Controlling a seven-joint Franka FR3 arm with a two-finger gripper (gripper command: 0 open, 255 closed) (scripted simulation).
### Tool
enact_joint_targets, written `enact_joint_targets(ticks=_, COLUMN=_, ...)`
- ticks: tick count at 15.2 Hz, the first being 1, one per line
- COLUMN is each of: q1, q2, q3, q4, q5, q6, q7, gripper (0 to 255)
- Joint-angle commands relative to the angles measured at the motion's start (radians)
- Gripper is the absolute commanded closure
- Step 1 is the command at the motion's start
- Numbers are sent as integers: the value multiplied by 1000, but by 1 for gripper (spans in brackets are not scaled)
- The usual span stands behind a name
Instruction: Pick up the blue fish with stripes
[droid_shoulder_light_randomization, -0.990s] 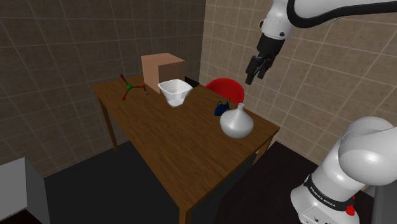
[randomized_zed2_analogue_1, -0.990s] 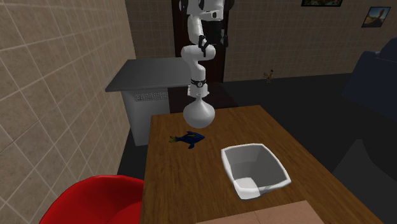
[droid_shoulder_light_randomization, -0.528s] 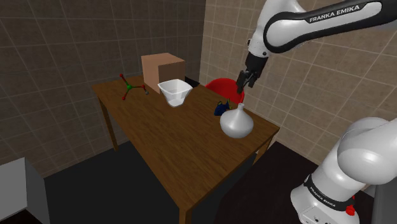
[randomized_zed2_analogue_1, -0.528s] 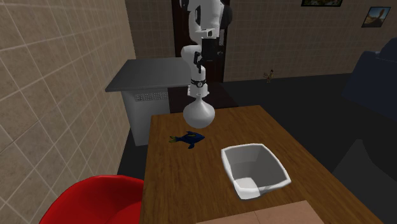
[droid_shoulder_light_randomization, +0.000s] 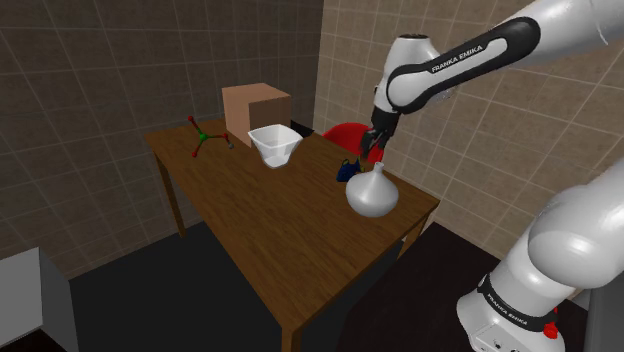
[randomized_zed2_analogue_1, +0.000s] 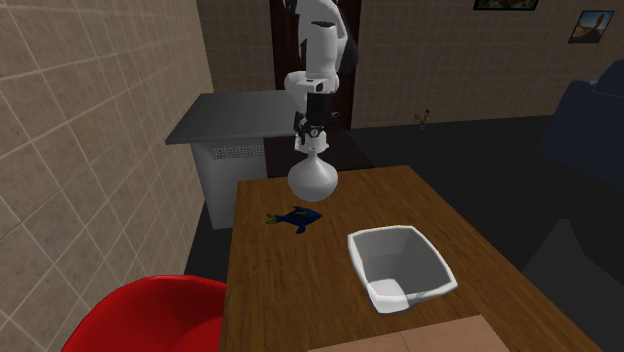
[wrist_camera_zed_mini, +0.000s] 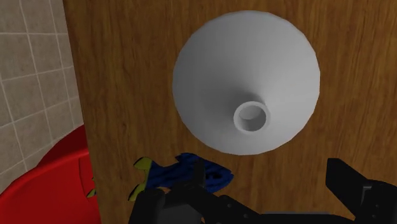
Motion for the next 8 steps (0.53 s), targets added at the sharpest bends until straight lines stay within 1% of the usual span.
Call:
enact_joint_targets(ticks=1, q1=-7, q2=77, q3=-7, q4=12, q5=-10, q6=66, q7=-3, gripper=0)
enact_joint_targets(ticks=8, q1=-35, q2=347, q3=-38, q4=126, q5=-26, q6=224, q7=-34, gripper=0)
